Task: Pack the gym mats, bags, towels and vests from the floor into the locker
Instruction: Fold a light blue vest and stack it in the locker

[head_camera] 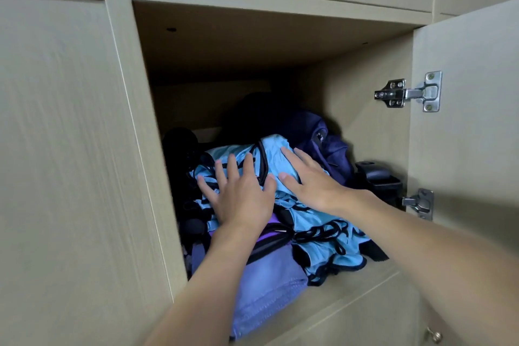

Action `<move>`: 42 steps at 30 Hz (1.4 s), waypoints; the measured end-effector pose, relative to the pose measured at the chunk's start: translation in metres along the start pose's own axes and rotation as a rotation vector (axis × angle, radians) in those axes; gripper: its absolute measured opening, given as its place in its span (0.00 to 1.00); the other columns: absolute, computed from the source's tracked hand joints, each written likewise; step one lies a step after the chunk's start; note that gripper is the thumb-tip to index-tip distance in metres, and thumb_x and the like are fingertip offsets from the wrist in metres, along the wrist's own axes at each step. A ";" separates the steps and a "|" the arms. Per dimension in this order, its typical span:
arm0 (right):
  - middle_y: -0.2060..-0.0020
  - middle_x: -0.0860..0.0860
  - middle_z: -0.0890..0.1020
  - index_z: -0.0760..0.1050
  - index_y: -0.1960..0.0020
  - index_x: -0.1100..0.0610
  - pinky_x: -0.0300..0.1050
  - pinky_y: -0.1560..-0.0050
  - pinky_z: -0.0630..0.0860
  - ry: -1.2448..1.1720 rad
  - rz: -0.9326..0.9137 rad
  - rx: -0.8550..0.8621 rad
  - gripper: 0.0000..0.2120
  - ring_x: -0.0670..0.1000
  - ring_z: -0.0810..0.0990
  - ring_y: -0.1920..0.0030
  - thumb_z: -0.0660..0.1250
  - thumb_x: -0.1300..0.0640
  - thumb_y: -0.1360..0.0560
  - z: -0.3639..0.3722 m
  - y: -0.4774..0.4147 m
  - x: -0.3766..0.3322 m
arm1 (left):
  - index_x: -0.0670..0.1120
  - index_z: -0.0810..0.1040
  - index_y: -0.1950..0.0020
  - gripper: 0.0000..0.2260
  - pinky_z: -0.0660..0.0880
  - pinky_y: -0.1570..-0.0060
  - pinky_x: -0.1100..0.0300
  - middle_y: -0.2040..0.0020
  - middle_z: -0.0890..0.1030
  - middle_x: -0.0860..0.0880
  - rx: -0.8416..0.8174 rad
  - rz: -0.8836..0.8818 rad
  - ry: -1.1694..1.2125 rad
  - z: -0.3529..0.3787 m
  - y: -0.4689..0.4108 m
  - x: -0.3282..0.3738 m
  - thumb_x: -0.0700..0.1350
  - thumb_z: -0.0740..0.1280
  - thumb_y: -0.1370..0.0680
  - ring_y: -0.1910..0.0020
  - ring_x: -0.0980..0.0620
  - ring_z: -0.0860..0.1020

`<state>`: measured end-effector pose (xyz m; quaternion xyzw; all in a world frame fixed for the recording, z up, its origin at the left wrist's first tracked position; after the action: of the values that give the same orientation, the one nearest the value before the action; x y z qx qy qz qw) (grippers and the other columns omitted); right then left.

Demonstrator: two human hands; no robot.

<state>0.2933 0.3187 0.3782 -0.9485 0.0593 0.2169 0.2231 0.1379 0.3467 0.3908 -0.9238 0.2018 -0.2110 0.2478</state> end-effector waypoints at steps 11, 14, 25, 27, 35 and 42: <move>0.20 0.46 0.46 0.45 0.20 0.42 0.54 0.22 0.50 0.058 0.045 0.048 0.31 0.49 0.43 0.21 0.56 0.41 0.18 -0.029 0.034 -0.026 | 0.55 0.51 0.19 0.33 0.39 0.28 0.31 0.18 0.46 0.48 -0.017 0.056 0.061 -0.032 0.015 0.001 0.65 0.56 0.20 0.19 0.43 0.41; 0.20 0.46 0.46 0.45 0.20 0.42 0.55 0.23 0.52 0.087 0.057 0.045 0.32 0.49 0.44 0.21 0.56 0.42 0.18 -0.034 0.039 -0.031 | 0.55 0.50 0.19 0.33 0.39 0.28 0.30 0.18 0.46 0.48 -0.023 0.078 0.078 -0.036 0.019 0.002 0.64 0.57 0.20 0.19 0.43 0.40; 0.22 0.48 0.55 0.51 0.20 0.46 0.57 0.26 0.58 0.061 0.123 0.094 0.30 0.53 0.54 0.24 0.58 0.44 0.18 -0.039 0.098 -0.037 | 0.51 0.63 0.23 0.29 0.53 0.26 0.36 0.23 0.62 0.47 -0.007 0.302 0.219 -0.044 0.060 0.015 0.61 0.62 0.21 0.22 0.43 0.54; 0.24 0.50 0.59 0.54 0.21 0.48 0.56 0.27 0.60 0.045 0.189 0.121 0.28 0.54 0.57 0.25 0.59 0.45 0.18 -0.033 0.130 -0.029 | 0.49 0.70 0.27 0.26 0.64 0.31 0.40 0.29 0.70 0.46 0.009 0.358 0.297 -0.042 0.080 0.016 0.59 0.64 0.22 0.28 0.42 0.65; 0.30 0.61 0.67 0.60 0.23 0.56 0.51 0.27 0.60 0.004 0.490 0.112 0.27 0.60 0.63 0.28 0.62 0.48 0.19 0.045 0.289 0.029 | 0.48 0.80 0.42 0.17 0.77 0.45 0.47 0.47 0.83 0.48 -0.401 0.544 0.541 0.034 0.213 0.039 0.57 0.68 0.25 0.47 0.46 0.80; 0.39 0.59 0.76 0.65 0.26 0.57 0.51 0.41 0.71 -0.071 0.797 0.021 0.24 0.60 0.74 0.41 0.62 0.50 0.19 0.138 0.455 0.069 | 0.50 0.80 0.45 0.12 0.77 0.49 0.52 0.50 0.83 0.50 -0.859 0.653 0.368 0.147 0.356 0.004 0.54 0.68 0.23 0.49 0.45 0.80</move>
<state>0.2072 -0.0266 0.0559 -0.8408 0.4169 0.3187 0.1332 0.1175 0.1163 0.0829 -0.7793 0.5845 -0.1799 -0.1367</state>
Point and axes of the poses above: each hand's wrist, its own y-axis away from the middle knuckle, its own z-axis out of the palm, x = y × z, the point moved 7 cm from there along -y, towards the middle knuckle
